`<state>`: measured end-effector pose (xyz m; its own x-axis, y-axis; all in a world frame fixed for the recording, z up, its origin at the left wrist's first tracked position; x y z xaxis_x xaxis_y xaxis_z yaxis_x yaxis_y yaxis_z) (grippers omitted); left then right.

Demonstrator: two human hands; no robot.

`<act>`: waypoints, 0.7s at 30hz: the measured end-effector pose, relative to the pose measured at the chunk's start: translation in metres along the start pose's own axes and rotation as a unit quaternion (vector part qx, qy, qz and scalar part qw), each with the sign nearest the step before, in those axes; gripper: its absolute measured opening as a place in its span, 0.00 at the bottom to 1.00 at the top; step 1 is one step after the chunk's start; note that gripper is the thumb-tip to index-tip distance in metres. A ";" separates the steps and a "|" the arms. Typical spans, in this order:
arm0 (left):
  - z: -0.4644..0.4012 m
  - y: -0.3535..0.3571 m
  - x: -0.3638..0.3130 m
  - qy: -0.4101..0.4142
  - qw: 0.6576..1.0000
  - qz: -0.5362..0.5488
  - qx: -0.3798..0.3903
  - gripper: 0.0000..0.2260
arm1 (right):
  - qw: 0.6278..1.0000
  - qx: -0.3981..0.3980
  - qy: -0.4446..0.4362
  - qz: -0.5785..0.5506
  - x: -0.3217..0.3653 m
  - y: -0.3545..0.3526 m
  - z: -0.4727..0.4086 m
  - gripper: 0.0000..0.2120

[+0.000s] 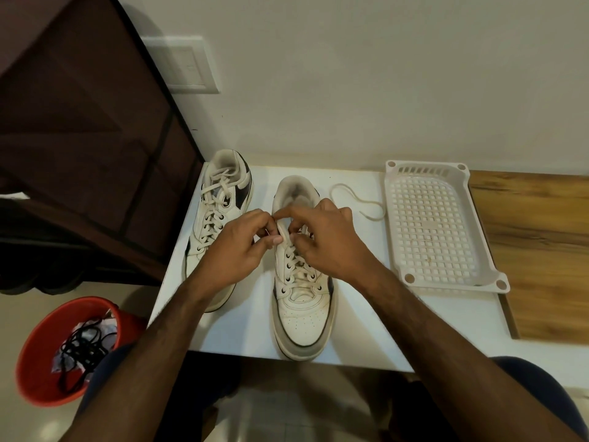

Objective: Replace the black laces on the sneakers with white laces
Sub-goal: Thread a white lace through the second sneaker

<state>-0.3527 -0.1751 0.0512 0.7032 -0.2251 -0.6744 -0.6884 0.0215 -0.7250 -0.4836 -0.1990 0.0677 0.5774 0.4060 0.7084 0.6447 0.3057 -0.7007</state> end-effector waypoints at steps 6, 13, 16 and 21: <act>0.004 -0.007 0.004 -0.012 0.998 0.034 0.046 0.04 | 1.000 0.003 0.005 0.025 0.001 0.000 -0.001 0.15; 0.014 -0.054 0.019 -0.044 0.972 0.229 0.004 0.06 | 0.999 -0.024 0.013 0.032 -0.002 0.001 -0.002 0.17; 0.015 -0.063 0.024 -0.050 0.944 0.325 -0.039 0.08 | 0.999 -0.026 0.016 0.021 -0.004 0.001 -0.002 0.17; 0.007 -0.017 0.015 -0.118 0.948 0.293 0.037 0.08 | 0.999 -0.028 0.010 0.031 -0.002 0.001 -0.001 0.17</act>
<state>-0.3296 -0.1719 0.0523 0.2306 0.0713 -0.9704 -0.9650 0.1448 -0.2186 -0.4837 -0.2003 0.0650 0.6265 0.4048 0.6660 0.6340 0.2323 -0.7376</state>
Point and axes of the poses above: each hand's wrist, its own z-axis away from the middle knuckle, its own y-axis out of the palm, x = y × z, the point moved 9 cm from there along -z, towards the middle knuckle, and after that the axes turned 6 degrees about -z, right-handed, at the moved point
